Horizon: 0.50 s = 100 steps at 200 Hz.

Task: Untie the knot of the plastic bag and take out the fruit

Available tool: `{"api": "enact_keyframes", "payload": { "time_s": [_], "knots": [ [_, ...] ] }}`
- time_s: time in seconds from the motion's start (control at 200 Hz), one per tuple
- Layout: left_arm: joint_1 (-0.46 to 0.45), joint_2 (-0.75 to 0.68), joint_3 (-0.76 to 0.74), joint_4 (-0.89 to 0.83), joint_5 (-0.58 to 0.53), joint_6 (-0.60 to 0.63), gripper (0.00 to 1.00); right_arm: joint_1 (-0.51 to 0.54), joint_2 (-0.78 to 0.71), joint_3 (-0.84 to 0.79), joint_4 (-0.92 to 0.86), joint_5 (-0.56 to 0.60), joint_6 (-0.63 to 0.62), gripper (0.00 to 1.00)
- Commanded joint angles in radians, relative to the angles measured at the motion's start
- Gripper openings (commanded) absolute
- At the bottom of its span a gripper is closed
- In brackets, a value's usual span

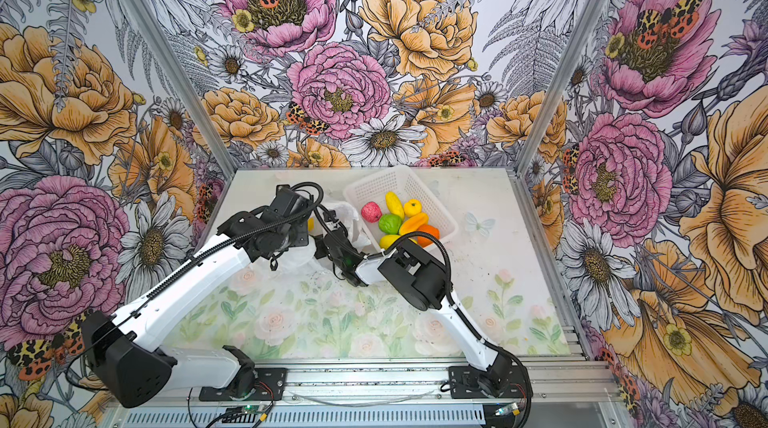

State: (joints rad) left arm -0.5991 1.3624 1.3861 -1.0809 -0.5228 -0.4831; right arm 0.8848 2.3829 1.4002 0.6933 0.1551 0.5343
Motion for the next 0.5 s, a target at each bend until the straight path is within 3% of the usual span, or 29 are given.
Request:
{"api": "enact_keyframes", "payload": {
  "time_s": [0.0,0.22,0.37,0.495],
  "knots": [
    [-0.05,0.061,0.129,-0.203,-0.184,0.05,0.0,-0.001,-0.095,-0.057,0.078,0.058,0.026,0.83],
    [-0.128,0.115,0.261,-0.266,-0.257,0.058,0.0,0.0,-0.143,-0.168,0.127,0.128,0.102,0.82],
    [-0.132,0.104,0.183,-0.263,-0.263,0.022,0.0,0.0,-0.143,-0.153,0.108,0.124,0.077,0.84],
    [-0.137,0.088,0.088,-0.258,-0.255,-0.029,0.0,-0.005,-0.103,-0.028,-0.059,0.102,0.043,0.87]
  ]
}}
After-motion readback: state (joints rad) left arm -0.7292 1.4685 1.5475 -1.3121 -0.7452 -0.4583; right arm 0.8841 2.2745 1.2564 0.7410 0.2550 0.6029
